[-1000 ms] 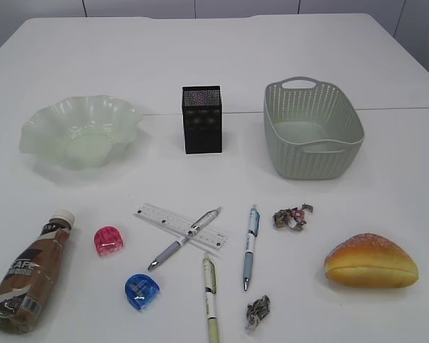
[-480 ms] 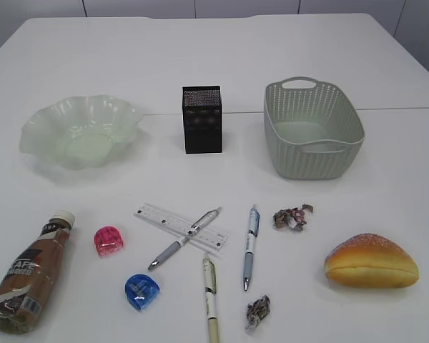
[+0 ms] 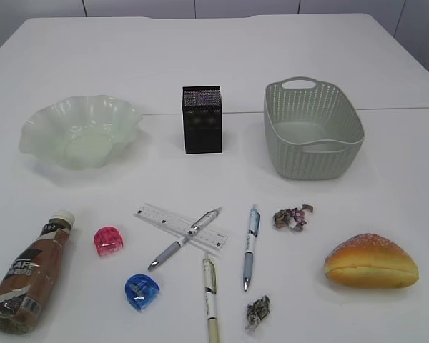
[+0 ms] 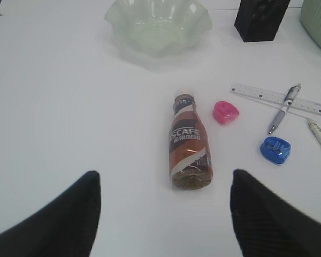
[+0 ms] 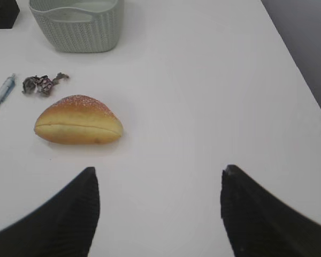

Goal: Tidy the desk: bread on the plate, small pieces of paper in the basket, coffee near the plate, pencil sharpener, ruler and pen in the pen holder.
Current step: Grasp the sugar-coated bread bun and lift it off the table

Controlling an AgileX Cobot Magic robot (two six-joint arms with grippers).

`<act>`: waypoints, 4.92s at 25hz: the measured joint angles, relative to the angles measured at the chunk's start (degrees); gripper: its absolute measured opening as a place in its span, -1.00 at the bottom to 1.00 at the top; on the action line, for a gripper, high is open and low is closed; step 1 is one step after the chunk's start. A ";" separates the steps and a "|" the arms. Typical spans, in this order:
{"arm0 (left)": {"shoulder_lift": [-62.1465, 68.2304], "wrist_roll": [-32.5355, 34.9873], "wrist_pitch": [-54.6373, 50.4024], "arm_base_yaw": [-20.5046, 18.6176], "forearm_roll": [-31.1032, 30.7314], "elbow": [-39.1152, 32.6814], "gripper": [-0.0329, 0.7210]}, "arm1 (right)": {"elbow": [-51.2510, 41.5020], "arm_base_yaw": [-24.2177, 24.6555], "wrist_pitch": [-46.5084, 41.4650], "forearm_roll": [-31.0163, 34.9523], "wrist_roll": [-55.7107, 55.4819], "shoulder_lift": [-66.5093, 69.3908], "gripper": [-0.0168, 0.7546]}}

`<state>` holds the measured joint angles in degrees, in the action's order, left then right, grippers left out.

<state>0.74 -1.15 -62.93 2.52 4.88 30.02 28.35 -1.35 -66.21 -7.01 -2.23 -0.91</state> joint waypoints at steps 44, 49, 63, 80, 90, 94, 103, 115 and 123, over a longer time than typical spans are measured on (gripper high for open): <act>39.07 1.75 13.33 0.73 8.35 8.56 0.53 | 26.38 -2.10 11.36 15.34 46.13 79.56 0.37; 39.07 2.42 12.94 1.00 9.93 8.56 0.53 | 26.41 -2.10 10.91 19.77 51.66 83.49 0.37; 39.07 2.67 12.17 1.00 10.94 8.56 0.53 | 26.74 -2.10 7.17 19.83 66.74 87.78 0.37; 39.07 2.67 12.07 1.00 11.16 8.56 0.53 | 26.86 -2.10 8.15 16.74 87.34 94.29 0.38; 39.07 2.67 12.07 1.00 11.16 8.56 0.53 | 26.86 -2.10 12.34 14.68 83.21 96.78 0.56; 39.07 2.67 12.07 1.00 11.16 8.56 0.52 | 26.86 -2.10 12.87 14.43 82.36 97.55 0.57; 39.07 2.67 12.07 1.00 11.16 8.56 0.52 | 26.96 -2.10 14.45 14.43 82.01 99.67 0.58; 39.07 2.67 12.07 1.00 11.16 8.56 0.52 | 27.07 -2.10 16.63 14.23 81.97 102.34 0.56; 39.07 2.67 12.07 1.00 11.16 8.56 0.52 | 27.07 -2.10 17.50 14.01 81.97 103.44 0.15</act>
<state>39.81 1.52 -50.85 3.52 16.04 38.58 55.41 -3.45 -48.71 7.00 79.74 102.52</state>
